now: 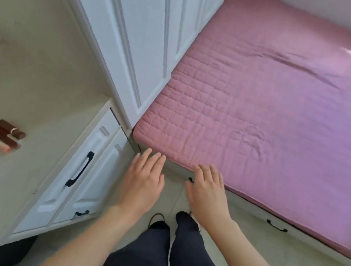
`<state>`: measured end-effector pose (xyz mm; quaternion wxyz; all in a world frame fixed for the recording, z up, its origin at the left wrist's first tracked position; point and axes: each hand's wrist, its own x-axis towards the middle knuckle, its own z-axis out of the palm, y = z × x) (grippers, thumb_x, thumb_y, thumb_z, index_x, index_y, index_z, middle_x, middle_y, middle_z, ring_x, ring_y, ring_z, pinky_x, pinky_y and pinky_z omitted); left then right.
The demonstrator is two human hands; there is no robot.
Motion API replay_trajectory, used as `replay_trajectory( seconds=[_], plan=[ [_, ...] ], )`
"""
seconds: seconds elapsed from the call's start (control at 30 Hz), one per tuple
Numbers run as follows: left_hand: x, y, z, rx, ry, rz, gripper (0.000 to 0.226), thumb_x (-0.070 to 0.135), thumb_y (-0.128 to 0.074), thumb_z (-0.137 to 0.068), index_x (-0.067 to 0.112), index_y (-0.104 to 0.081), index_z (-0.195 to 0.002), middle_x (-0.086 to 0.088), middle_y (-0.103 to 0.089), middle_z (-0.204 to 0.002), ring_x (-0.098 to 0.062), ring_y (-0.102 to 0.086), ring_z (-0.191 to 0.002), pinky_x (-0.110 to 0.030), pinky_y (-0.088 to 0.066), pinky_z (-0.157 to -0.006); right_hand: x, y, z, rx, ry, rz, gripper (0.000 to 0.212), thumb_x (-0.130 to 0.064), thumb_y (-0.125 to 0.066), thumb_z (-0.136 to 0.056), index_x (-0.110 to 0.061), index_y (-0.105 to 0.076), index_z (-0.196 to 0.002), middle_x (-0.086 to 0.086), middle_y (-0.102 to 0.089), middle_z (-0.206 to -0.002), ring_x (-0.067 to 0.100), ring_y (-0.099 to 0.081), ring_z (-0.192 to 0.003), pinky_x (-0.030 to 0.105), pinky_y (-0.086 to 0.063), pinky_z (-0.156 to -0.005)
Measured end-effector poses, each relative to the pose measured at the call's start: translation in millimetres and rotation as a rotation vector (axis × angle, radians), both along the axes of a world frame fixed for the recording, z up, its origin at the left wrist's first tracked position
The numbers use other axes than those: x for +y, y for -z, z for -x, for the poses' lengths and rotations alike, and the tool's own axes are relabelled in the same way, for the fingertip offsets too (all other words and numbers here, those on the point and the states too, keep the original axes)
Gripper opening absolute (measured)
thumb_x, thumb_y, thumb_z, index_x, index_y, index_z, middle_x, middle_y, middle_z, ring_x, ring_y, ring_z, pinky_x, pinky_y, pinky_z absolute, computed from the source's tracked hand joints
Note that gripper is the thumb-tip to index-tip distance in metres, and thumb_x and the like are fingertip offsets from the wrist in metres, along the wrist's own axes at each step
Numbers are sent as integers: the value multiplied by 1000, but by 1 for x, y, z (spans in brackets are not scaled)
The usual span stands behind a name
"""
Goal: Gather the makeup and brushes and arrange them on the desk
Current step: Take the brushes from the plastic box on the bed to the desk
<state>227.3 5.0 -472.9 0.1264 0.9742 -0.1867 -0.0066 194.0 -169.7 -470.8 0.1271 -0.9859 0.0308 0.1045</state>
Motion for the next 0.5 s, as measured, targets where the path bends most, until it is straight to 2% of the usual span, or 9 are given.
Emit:
replay_trajectory(
  seconds=[0.13,0.33,0.5],
  plan=[
    [-30,-5,7,7,159,9,46,26,-40,-89,6,-59,-126,-7,-63,-124,-29,-50,-126,-48,-42,-104,-19,-5,37,-14,169,-2,49,-26,-60,-89,-3,-50,-131,13,-52,-136,40,-39,-134,54,-34,-108],
    [-90,-4,28,7,438,8,49,28,-36,-90,7,-59,-127,-7,-63,-123,-28,-52,-123,-45,-41,-106,-58,-7,97,20,430,-21,52,-28,-50,-95,-4,-40,-140,12,-39,-148,34,-25,-143,50,-22,-114],
    [-145,-1,58,31,620,-10,49,27,-36,-90,7,-57,-129,-5,-61,-127,-27,-50,-126,-44,-37,-109,-91,-7,155,23,618,13,50,-26,-62,-88,-2,-51,-131,14,-53,-136,37,-40,-134,52,-35,-106]
  ],
)
